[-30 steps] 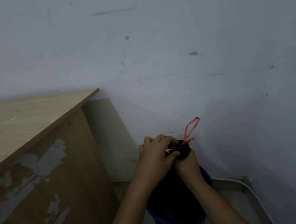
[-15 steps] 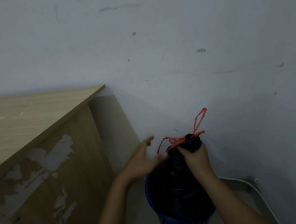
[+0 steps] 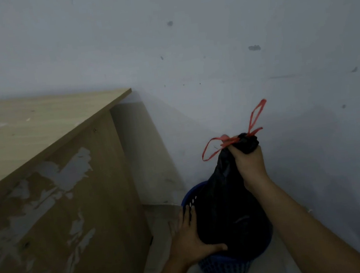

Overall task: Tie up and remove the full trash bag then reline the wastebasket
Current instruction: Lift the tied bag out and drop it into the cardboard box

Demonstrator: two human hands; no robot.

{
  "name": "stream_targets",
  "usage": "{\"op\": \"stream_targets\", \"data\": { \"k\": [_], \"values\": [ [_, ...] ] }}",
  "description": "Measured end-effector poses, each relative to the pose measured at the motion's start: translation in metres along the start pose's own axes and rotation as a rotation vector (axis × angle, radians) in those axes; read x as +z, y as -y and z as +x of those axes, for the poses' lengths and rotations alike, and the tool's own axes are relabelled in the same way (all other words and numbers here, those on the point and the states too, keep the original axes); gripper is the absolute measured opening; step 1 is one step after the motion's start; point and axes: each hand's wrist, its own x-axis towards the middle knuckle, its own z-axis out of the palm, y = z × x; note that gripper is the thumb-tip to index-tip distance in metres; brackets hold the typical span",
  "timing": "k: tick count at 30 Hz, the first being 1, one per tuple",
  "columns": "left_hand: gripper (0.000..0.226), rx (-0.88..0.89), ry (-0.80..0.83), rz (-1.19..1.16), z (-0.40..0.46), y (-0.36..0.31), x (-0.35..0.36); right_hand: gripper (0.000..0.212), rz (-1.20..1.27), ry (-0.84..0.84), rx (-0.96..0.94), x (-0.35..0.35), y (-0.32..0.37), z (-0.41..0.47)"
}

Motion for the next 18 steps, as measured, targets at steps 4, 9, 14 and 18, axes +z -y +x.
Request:
{"op": "stream_targets", "data": {
  "k": [4,9,14,18],
  "values": [
    [0.159,0.013,0.010,0.052,0.003,-0.003,0.013,0.026,-0.013,-0.007,-0.009,0.004,0.009,0.006],
    [0.116,-0.030,-0.217,-0.036,-0.002,-0.002,0.031,0.023,-0.004,0.021,-0.034,0.008,0.022,0.011],
    [0.076,-0.445,-0.366,-0.334,0.014,0.001,0.036,0.027,-0.027,0.063,0.005,0.004,0.020,0.009],
    [0.056,-0.359,-0.328,-0.376,0.013,0.007,0.036,0.027,-0.042,0.077,0.000,0.000,0.021,0.011]
  ]
}}
